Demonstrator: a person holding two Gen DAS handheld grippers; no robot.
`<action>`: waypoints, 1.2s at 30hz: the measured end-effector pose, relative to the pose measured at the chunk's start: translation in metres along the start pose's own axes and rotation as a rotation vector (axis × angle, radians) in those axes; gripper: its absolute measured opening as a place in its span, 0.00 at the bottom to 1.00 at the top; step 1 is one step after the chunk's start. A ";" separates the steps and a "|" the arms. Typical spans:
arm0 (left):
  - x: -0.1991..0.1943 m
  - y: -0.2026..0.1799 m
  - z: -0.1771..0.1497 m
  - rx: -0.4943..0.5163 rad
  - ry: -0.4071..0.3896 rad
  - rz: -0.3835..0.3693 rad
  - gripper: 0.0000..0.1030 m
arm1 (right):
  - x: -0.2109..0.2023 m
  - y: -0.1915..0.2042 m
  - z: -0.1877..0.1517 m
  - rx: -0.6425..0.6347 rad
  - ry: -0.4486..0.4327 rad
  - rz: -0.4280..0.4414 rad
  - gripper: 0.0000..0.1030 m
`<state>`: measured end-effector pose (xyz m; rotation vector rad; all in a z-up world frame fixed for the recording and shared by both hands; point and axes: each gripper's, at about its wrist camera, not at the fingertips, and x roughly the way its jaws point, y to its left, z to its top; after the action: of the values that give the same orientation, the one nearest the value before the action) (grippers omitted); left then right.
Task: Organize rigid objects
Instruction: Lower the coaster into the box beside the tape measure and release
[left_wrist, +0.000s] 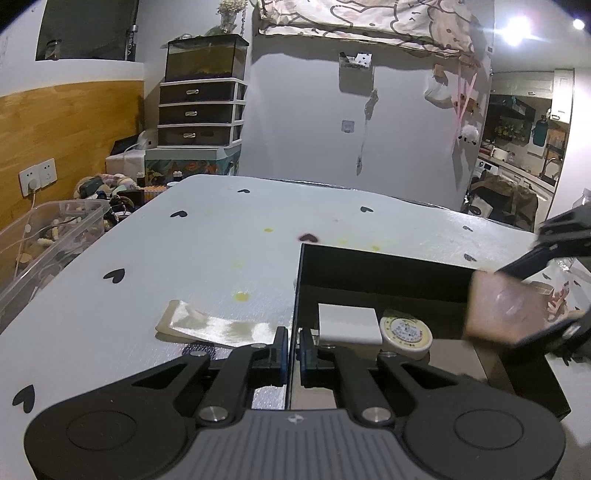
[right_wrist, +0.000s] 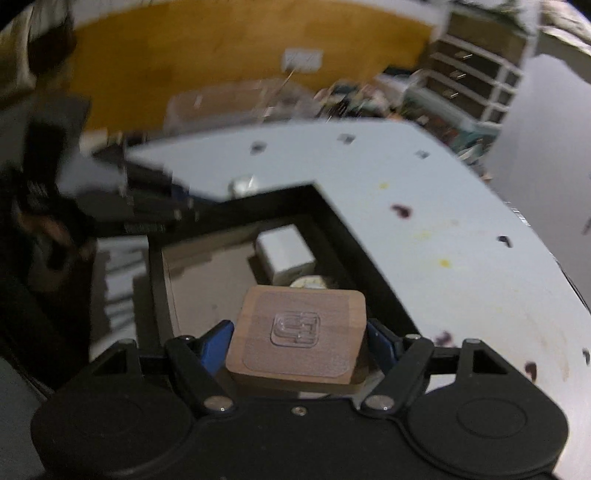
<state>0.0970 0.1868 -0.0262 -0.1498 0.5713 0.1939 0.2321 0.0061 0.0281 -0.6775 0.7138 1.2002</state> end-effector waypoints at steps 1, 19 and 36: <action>0.000 0.000 0.000 0.000 -0.001 -0.004 0.05 | 0.007 0.002 -0.001 -0.021 0.028 0.005 0.75; 0.009 0.009 0.001 -0.007 0.003 -0.049 0.04 | 0.050 0.004 -0.001 -0.225 0.303 -0.069 0.75; 0.008 0.006 0.004 0.000 0.012 -0.035 0.03 | 0.023 0.006 0.001 -0.093 0.171 -0.091 0.72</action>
<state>0.1047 0.1950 -0.0277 -0.1608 0.5802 0.1592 0.2312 0.0212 0.0101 -0.8890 0.7651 1.1059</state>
